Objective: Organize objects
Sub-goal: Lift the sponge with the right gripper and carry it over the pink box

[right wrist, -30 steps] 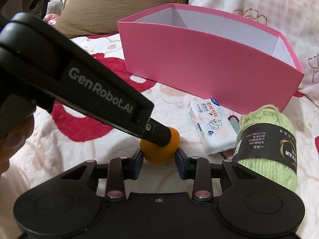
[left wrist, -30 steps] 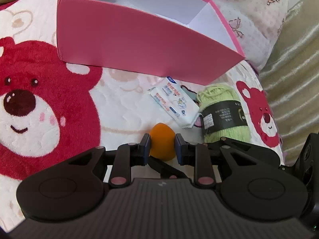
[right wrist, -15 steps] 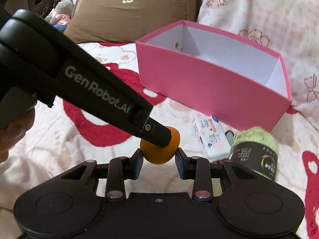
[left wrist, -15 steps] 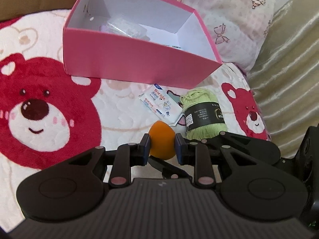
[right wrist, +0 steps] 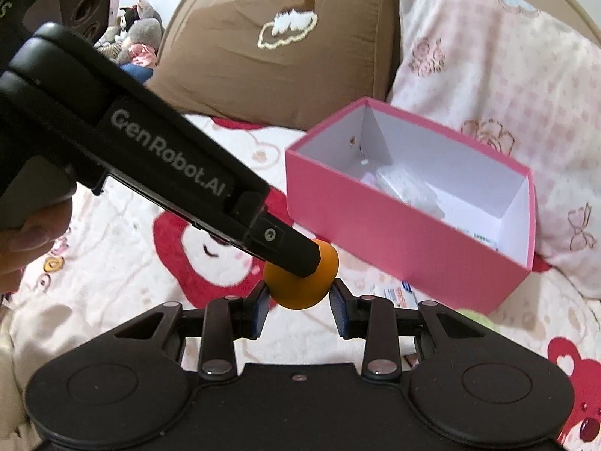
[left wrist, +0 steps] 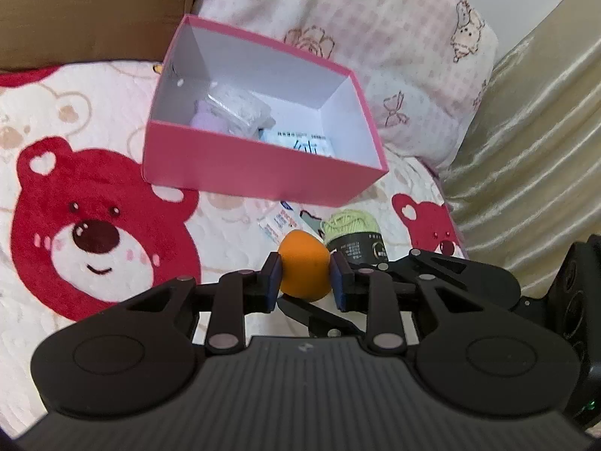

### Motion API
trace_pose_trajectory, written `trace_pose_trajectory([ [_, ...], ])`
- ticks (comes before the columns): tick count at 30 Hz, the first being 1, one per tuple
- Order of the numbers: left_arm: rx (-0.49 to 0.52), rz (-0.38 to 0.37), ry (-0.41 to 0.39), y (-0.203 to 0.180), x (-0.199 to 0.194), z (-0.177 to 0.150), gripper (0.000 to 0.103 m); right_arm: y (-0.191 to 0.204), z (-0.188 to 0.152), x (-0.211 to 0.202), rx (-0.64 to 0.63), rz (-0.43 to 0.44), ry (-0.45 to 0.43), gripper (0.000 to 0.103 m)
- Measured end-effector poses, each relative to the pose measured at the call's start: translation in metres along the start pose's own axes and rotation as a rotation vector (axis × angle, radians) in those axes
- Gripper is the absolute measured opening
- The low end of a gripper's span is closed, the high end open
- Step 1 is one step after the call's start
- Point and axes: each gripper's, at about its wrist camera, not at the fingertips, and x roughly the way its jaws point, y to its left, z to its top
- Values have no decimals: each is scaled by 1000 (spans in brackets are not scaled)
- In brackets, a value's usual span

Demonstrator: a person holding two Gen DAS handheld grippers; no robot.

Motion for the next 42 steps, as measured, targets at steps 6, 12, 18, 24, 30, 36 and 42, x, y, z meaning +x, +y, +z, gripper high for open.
trace_pose_trajectory([
  [6,-11,-19,-33,6,-16,7,28,9,13,-7,-24,3,-11,39],
  [12,-26,-19,-54,14,-25,10,40,18,18,-10,-42,-3,-51,39],
  [18,-19,-6,-62,14,-22,10,38,18,18,-2,-43,-5,-50,39],
  [24,14,-26,-68,-2,-20,24,32,10,23,-7,-32,-18,-66,39],
  [30,14,-35,-42,-19,-10,56,32,-12,41,-13,1,-49,-66,39],
  [36,-24,-49,-3,-27,10,94,32,-46,65,-10,74,-46,-33,39],
  [42,-54,-45,6,-28,35,121,32,-76,85,6,95,-58,-6,39],
])
